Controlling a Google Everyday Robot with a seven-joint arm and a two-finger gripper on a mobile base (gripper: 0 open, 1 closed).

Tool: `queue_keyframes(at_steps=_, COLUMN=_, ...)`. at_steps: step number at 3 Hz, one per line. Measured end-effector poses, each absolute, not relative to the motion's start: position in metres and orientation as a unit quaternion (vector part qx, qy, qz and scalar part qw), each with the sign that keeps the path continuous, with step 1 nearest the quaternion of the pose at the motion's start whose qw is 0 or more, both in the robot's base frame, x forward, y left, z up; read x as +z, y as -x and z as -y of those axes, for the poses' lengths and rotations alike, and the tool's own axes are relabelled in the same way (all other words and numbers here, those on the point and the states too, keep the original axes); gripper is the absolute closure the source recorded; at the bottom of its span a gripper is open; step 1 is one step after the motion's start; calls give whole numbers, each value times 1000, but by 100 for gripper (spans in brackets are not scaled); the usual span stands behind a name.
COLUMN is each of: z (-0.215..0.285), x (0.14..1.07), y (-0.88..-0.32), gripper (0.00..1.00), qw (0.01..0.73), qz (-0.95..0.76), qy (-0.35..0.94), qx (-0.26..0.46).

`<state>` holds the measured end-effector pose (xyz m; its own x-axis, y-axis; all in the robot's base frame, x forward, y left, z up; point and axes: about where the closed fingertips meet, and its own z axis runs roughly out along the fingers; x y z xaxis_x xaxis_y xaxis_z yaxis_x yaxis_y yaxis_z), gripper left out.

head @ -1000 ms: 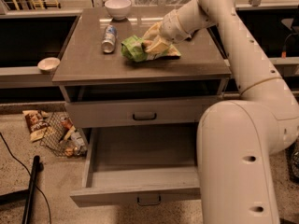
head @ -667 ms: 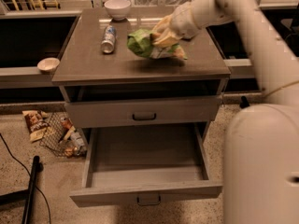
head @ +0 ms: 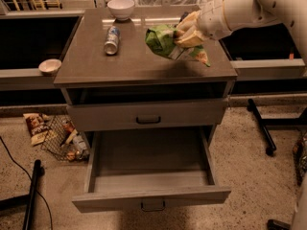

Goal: Place green rice chip bag into middle drawer

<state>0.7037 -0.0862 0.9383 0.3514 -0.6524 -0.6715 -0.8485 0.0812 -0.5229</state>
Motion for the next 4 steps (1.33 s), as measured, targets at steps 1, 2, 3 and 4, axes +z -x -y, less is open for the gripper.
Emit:
queue_keyframes(at_steps=1, z=86, x=938, y=-704, gripper=100, qw=476, qz=-560, qy=670, qx=103)
queue_keyframes(at_steps=2, z=86, x=941, y=-684, gripper=100, qw=488, qz=-557, qy=661, qx=121)
queue_keyframes(at_steps=3, z=87, x=949, y=-649, gripper=100, qw=500, qz=-565, qy=645, qx=123)
queue_keyframes(at_steps=4, z=78, x=939, y=-609, gripper=100, qw=494, qz=-581, qy=634, qx=134)
